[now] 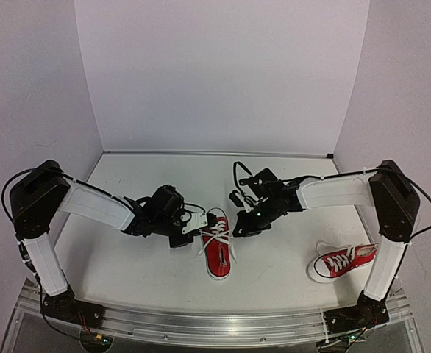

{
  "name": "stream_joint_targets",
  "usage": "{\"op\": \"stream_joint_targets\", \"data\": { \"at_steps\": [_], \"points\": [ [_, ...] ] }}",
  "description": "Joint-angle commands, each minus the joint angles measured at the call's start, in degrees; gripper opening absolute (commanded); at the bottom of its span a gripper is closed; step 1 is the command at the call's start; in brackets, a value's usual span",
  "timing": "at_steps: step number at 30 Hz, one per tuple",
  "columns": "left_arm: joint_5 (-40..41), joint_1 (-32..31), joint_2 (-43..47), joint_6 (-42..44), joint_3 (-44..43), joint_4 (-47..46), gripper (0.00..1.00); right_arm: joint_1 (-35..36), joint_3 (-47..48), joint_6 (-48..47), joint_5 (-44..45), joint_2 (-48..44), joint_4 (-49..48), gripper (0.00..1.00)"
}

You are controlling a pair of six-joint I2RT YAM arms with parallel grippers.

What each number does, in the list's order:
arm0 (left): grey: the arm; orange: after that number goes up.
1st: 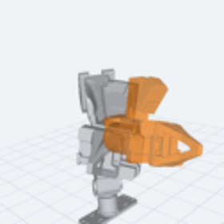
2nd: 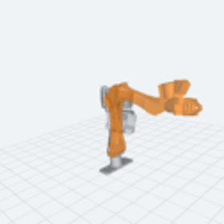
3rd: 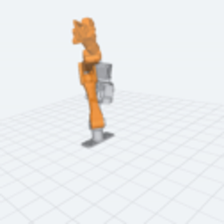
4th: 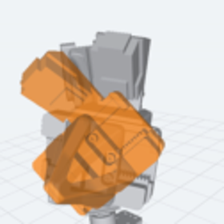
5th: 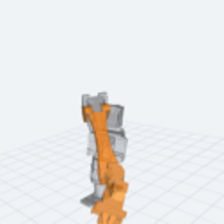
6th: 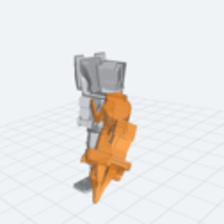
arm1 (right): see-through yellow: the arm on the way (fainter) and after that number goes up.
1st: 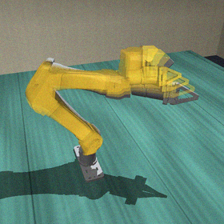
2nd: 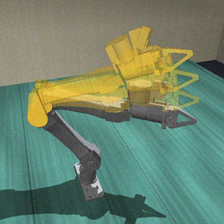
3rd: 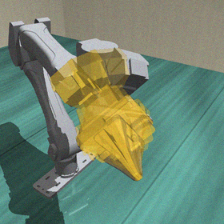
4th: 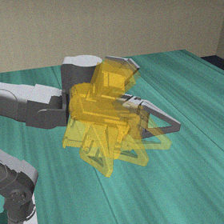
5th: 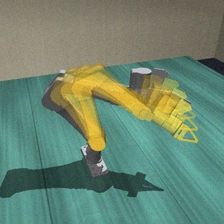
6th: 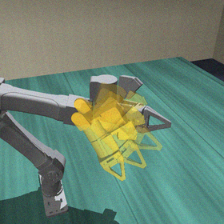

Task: Tie the shoes

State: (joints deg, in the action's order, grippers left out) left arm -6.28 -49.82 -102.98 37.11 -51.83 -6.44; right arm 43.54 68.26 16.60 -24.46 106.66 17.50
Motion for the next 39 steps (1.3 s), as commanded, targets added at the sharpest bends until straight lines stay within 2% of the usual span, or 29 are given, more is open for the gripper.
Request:
{"op": "stream_joint_targets", "data": {
  "at_steps": [1,10,25,31,35,37,39],
  "points": [
    [2.12,1.31,3.76,0.45,0.76,1.73,0.0,-1.21,-2.61,0.67,4.31,-4.6,1.3,0.0],
    [4.89,2.71,4.28,0.99,1.81,3.93,0.0,-2.4,-6.67,0.55,8.73,-5.89,2.75,0.0],
    [9.44,4.56,2.69,0.95,1.96,5.39,0.0,-3.39,-9.03,-0.16,9.16,-4.7,2.64,0.0],
    [9.37,4.57,0.64,1.47,-0.14,8.22,0.0,-3.15,-8.1,0.42,4.11,-5.21,0.58,0.0],
    [4.51,4.17,1.76,0.74,-1.48,8.06,0.0,-0.97,-6.52,0.98,0.3,-5.87,-1.99,0.0],
    [4.31,2.94,2.27,0.45,-2.6,8.36,0.01,0.55,-5.09,1.47,-0.19,-6.03,-2.37,0.04],
    [5.92,1.1,2.65,0.57,-4.09,9.85,0.16,1.45,-3.81,2.1,-0.67,-6.72,-2.88,0.19]
  ]
}}
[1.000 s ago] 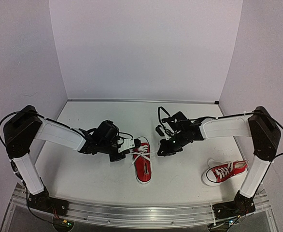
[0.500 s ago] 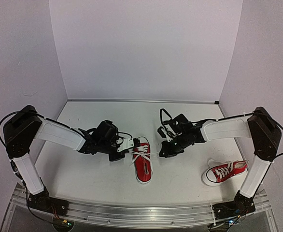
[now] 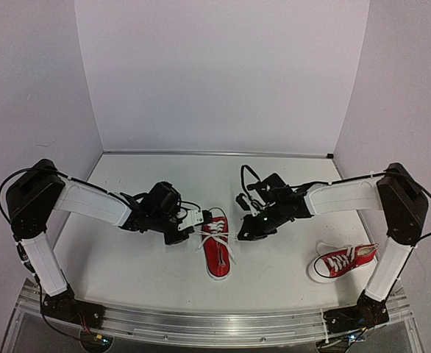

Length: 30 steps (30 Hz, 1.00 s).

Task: Tie the shoes

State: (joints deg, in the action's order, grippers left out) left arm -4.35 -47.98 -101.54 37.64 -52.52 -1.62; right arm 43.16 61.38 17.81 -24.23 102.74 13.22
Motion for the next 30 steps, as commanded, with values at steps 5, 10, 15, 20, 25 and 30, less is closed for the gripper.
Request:
{"op": "stream_joint_targets", "data": {
  "at_steps": [5,10,15,20,25,30],
  "points": [
    [9.35,-3.89,4.19,-2.25,-6.72,9.33,0.59,2.04,4.66,2.61,0.21,-8.62,1.14,0.61],
    [12.7,-3.83,13.17,-10.86,-4.71,9.12,0.99,2.06,2.85,3.38,3.5,-18.38,1.52,0.84],
    [20.24,-2.56,22.81,-28.27,-2.82,8.33,1.0,1.98,-1.99,4.15,10.53,-28.76,1.42,0.98],
    [24.99,-0.37,24.68,-50.27,-0.59,12.36,1.0,1.96,-10.95,8.39,16.18,-35.89,-2.6,0.98],
    [21.4,-0.44,19.07,-65.67,1.47,16.4,1.0,2.0,-23.59,15.92,16.71,-36.26,-12.76,0.98],
    [19.66,-0.45,19.34,-70.79,7.14,11.98,1.0,1.97,-28.95,19.44,14.9,-33.29,-20.63,0.98]
  ]
}}
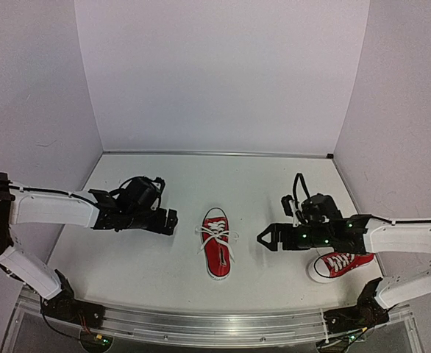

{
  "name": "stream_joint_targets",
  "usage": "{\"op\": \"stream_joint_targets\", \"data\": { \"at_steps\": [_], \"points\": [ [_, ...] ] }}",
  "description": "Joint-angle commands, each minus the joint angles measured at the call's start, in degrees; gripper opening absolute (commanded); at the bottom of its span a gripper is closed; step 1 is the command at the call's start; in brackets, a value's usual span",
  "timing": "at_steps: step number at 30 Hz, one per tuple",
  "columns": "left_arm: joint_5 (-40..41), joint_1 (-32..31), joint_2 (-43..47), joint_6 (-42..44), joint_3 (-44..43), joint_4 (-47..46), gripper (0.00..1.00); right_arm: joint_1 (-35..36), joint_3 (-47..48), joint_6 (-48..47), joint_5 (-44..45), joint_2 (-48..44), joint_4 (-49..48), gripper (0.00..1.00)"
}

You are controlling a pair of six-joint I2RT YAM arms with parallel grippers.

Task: Tie the shoes

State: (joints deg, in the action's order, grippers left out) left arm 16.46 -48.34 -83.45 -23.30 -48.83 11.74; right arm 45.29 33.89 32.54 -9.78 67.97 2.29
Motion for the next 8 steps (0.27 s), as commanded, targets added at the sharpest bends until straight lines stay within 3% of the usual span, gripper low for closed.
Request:
{"op": "stream_joint_targets", "data": {
  "at_steps": [1,8],
  "points": [
    [-1.15,-0.09,1.6,-9.97,3.97,-2.12,1.0,-0.18,-1.4,4.64,0.39,2.17,-9.88,0.98],
    [-0.72,-0.09,1.92,-9.75,2.6,-3.04,1.0,-0.16,0.31,3.45,-0.31,5.12,-10.16,0.98]
  ]
}}
